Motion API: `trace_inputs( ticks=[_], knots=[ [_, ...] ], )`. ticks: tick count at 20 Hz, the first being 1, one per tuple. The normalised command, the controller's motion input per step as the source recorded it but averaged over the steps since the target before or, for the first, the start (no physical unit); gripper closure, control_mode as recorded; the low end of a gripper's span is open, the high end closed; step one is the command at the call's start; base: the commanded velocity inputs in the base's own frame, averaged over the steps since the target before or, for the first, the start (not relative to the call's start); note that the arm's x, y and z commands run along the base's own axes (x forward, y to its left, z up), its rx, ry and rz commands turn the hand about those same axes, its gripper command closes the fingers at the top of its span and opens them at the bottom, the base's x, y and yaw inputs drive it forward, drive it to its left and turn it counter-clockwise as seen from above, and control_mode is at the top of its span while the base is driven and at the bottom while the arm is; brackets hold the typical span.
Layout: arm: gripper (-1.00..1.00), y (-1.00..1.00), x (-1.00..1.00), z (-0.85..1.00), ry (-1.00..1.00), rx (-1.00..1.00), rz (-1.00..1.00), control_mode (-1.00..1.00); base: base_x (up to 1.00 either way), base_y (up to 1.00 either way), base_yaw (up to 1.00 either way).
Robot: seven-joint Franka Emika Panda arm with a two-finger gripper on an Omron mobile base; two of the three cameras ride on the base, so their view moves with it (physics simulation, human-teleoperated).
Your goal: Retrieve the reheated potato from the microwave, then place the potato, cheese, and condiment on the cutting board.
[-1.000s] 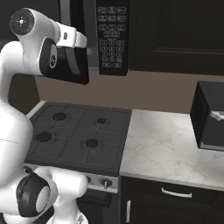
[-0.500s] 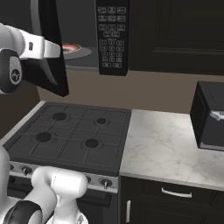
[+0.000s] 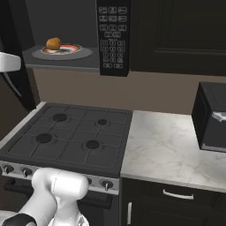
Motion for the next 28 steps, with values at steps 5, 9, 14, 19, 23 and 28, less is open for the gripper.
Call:
trace_inputs(
  ticks=[5,9,14,19,23,28],
  knots=[
    [-1.00,0.13,-0.42,0.02,0.01,0.00,-0.04,-1.00,0.00,0.00,0.00],
    [-1.00,-0.50,-0.94,0.48,0.00,0.12,-0.02,-1.00,0.00,0.00,0.00],
    [-1.00,-0.96,-0.63,0.58,0.12,0.27,-0.01,-1.00,0.00,0.00,0.00],
    [-1.00,-1.00,0.03,0.05,0.24,0.39,0.00,-1.00,0.00,0.00,0.00],
    [-1.00,-0.76,0.59,-0.56,0.21,0.45,0.07,-1.00,0.00,0.00,0.00],
    [-1.00,-0.31,0.64,-0.85,0.13,0.43,0.10,-1.00,0.00,0.00,0.00]
  ],
)
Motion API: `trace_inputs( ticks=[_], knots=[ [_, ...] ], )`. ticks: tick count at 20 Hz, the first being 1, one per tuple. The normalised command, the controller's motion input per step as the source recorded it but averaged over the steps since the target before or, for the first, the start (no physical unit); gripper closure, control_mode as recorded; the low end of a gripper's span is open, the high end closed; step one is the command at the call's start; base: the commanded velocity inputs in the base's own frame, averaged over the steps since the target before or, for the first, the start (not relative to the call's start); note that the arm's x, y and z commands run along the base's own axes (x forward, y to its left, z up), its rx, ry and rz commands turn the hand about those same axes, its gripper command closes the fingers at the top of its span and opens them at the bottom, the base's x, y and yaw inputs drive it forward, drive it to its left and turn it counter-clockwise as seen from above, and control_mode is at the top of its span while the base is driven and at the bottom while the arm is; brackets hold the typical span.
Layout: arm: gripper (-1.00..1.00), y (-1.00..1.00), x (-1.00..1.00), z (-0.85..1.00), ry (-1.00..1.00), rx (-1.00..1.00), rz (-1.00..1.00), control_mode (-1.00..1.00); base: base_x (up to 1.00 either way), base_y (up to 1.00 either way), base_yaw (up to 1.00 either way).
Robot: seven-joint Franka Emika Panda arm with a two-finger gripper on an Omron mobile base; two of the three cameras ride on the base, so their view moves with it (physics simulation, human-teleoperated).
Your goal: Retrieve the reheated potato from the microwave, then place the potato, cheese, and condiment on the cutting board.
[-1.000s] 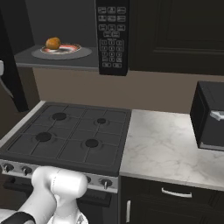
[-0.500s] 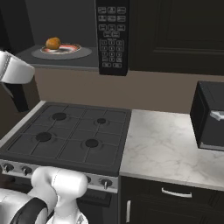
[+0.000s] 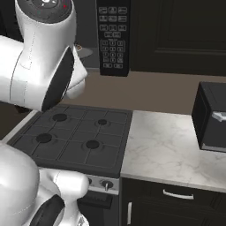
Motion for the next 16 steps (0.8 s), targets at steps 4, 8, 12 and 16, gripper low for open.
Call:
trace_inputs(
  ticks=[4,8,12,16],
  knots=[
    [-1.00,0.00,0.97,-0.79,0.13,0.35,0.10,-1.00,0.00,0.00,0.00],
    [-1.00,0.06,1.00,-0.62,0.11,0.31,0.12,-1.00,0.00,0.00,0.00],
    [-1.00,0.20,0.83,-0.36,0.06,0.33,0.17,-1.00,0.00,0.00,0.00],
    [-1.00,0.41,0.42,-0.03,0.02,0.32,0.15,-1.00,0.00,0.00,0.00]
  ],
)
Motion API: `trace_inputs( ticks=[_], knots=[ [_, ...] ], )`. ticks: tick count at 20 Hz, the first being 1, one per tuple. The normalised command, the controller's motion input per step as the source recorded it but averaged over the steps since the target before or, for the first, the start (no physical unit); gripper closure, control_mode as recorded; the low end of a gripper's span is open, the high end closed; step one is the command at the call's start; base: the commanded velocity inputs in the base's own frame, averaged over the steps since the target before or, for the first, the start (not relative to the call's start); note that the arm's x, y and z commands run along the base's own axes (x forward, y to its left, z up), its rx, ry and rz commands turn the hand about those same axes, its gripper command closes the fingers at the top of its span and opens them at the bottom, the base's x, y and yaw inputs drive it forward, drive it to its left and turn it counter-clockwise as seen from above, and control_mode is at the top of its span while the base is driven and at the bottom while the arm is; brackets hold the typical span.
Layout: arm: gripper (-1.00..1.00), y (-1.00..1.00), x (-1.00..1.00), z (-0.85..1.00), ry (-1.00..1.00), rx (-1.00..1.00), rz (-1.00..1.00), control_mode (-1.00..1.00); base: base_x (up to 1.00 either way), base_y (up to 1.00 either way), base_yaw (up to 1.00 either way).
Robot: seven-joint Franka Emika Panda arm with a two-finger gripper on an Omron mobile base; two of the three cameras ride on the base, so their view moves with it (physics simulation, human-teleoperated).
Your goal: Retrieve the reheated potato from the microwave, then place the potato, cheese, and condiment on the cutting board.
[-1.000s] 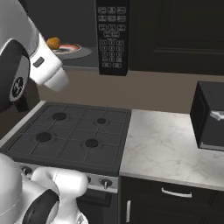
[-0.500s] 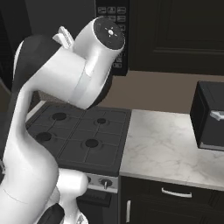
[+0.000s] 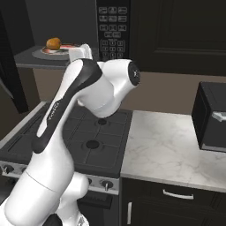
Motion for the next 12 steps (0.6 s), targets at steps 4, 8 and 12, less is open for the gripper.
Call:
trace_inputs(
  ticks=[4,8,12],
  knots=[
    [-1.00,0.36,0.23,0.00,0.00,0.25,0.15,-1.00,0.00,0.00,0.00],
    [-1.00,0.41,0.19,0.00,0.00,0.16,0.13,-1.00,0.00,0.00,0.00],
    [-1.00,0.41,0.17,0.09,0.00,0.12,0.12,-1.00,0.00,0.00,0.00]
  ],
)
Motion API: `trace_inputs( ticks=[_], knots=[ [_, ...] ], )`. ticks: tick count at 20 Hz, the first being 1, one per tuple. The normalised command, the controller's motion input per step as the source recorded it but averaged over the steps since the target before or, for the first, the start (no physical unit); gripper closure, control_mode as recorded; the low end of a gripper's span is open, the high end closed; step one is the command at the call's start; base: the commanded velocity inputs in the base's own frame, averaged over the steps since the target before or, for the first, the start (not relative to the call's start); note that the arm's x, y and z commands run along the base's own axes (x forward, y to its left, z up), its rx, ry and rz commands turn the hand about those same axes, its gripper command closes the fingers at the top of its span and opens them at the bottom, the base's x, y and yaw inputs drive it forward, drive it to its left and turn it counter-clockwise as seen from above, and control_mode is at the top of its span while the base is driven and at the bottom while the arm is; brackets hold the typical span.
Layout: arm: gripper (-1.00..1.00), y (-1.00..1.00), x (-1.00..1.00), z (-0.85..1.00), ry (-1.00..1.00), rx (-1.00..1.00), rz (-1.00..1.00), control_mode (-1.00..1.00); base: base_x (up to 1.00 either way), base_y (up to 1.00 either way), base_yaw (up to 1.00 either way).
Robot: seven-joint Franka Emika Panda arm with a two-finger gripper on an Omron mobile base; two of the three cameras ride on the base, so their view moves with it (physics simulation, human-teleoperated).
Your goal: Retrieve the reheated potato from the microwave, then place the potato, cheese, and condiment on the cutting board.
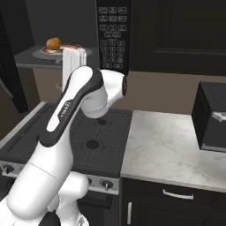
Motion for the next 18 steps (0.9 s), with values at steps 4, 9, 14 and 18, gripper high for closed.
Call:
trace_inputs(
  ticks=[4,9,14,18],
  knots=[
    [-1.00,0.39,0.02,0.21,0.00,0.08,0.10,-1.00,0.00,0.00,0.00],
    [-1.00,0.40,0.00,0.18,0.00,0.02,0.08,-1.00,0.00,0.00,0.00],
    [-1.00,0.36,0.03,0.00,0.00,0.00,0.06,-1.00,0.00,0.00,0.00],
    [-1.00,0.34,0.00,0.10,0.00,0.01,0.06,-1.00,0.00,0.00,0.00]
  ],
)
